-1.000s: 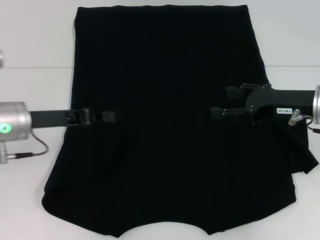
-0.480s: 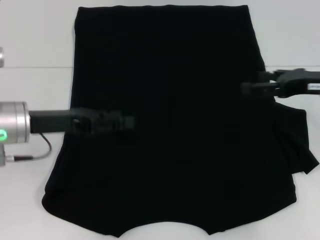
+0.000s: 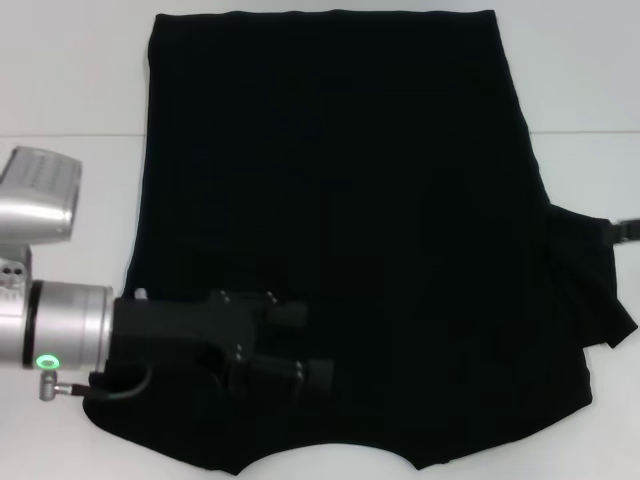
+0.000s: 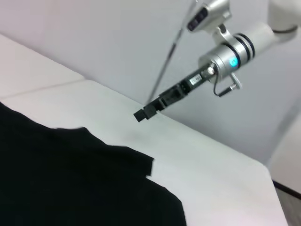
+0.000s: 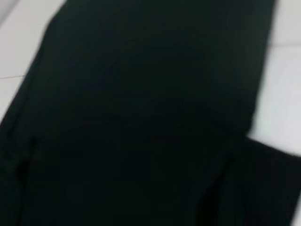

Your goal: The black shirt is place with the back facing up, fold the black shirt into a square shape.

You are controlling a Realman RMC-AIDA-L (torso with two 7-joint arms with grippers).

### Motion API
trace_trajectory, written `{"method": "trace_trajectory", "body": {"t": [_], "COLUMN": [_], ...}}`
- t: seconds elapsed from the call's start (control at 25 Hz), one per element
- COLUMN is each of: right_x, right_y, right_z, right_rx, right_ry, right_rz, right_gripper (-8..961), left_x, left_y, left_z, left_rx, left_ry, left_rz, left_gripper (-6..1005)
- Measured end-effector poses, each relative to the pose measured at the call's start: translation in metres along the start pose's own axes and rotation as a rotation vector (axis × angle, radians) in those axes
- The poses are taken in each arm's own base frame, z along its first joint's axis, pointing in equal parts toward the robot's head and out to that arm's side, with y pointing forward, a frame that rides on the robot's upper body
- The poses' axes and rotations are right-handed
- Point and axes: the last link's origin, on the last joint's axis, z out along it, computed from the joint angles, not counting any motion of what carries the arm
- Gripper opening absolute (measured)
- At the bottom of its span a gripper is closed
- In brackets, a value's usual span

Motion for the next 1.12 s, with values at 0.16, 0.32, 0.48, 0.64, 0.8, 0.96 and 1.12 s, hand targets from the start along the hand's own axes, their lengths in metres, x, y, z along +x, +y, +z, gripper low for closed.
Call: {"method": "trace_trajectory", "body": {"t": [0.16, 0.32, 0.48, 0.64, 0.8, 0.96, 1.12], "right_x": [0.016, 0.03, 0.037, 0.036, 0.036, 0.039, 0.041], "right_y": [-0.01, -0.012, -0.012, -0.011, -0.008, -0.006, -0.006], "right_z": [-0.007, 0.0, 0.014, 0.022, 0.03, 0.038, 0.039], "right_rx": [0.021, 0.009, -0.002, 0.002, 0.006, 0.015, 0.013], "right_ry": [0.049, 0.102, 0.123, 0.127, 0.136, 0.153, 0.157], "right_rz": [0.066, 0.093, 0.106, 0.094, 0.078, 0.061, 0.055], "right_gripper": [924, 924, 924, 925, 903, 860, 681], "left_x": [-0.003, -0.002, -0.001, -0.001, -0.001, -0.001, -0.001], "left_y": [0.002, 0.003, 0.003, 0.002, 0.002, 0.001, 0.0], "left_z": [0.006, 0.009, 0.01, 0.01, 0.009, 0.009, 0.009], "left_rx": [-0.018, -0.023, -0.029, -0.029, -0.027, -0.02, -0.01], "left_ry": [-0.028, -0.039, -0.048, -0.052, -0.051, -0.05, -0.05], "left_rz": [0.016, 0.024, 0.029, 0.03, 0.028, 0.026, 0.024], "left_gripper": [930, 950, 947, 947, 947, 947, 948]}}
